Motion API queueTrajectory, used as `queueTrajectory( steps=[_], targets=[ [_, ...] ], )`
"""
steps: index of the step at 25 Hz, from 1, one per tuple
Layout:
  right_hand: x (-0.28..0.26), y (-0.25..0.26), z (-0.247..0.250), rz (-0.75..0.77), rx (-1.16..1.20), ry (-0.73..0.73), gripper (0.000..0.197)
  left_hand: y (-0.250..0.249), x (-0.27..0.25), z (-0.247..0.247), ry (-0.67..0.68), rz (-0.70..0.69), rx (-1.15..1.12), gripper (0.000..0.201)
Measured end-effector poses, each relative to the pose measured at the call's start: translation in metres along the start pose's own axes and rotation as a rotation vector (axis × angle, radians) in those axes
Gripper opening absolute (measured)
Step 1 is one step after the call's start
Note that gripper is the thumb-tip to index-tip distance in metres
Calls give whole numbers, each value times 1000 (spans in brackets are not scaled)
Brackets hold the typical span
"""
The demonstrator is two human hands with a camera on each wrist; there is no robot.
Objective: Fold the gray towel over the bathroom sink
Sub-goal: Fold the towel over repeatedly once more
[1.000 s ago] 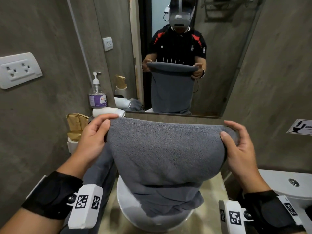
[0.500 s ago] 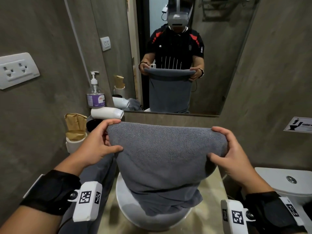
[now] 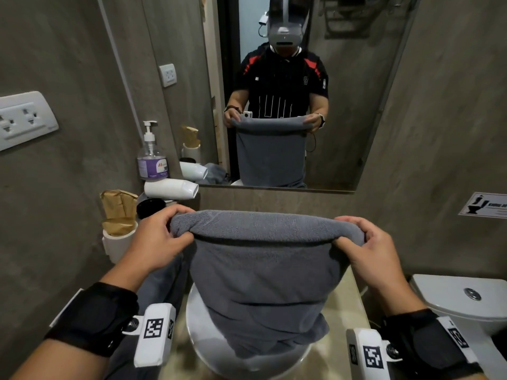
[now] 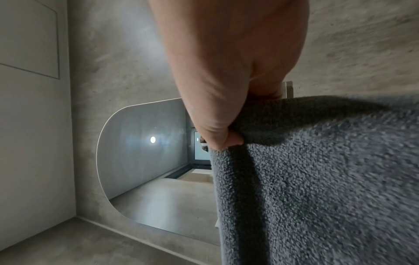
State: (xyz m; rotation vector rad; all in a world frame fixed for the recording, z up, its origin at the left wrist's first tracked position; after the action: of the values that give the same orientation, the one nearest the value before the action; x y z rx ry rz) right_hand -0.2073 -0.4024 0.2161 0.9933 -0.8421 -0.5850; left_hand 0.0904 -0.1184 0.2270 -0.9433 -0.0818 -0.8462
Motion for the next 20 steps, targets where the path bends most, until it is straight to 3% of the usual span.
queueTrajectory(
  steps=[4,8,14,17,20],
  targets=[
    [3,6,10,17,-90,-34,30,-12,1,11,-37,-93,58,36],
    [3,9,9,1,-48,20,26,-10,1,3,31,-9,-164,28],
    [3,9,12,14,146,-45,56,-8,0,0,-49,74,-456,41],
    [4,15,18,78,96,-73,44,-14,0,5,-67,55,-470,39],
    [3,25,23,195,41,-141,21,-28,0,11,-104,-54,-406,35]
  ],
)
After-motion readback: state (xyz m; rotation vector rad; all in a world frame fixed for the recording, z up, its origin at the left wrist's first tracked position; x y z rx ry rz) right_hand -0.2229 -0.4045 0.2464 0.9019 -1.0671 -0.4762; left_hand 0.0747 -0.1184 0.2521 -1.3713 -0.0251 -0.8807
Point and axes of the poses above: each hand's wrist, its own x-axis towards the middle knuckle, its own z-axis out of the back of the hand, y = z × x, the point moved 8 cm from there along x, towards the middle knuckle, and after that the axes turned 3 degrees about -x, right-handed, at the moved point
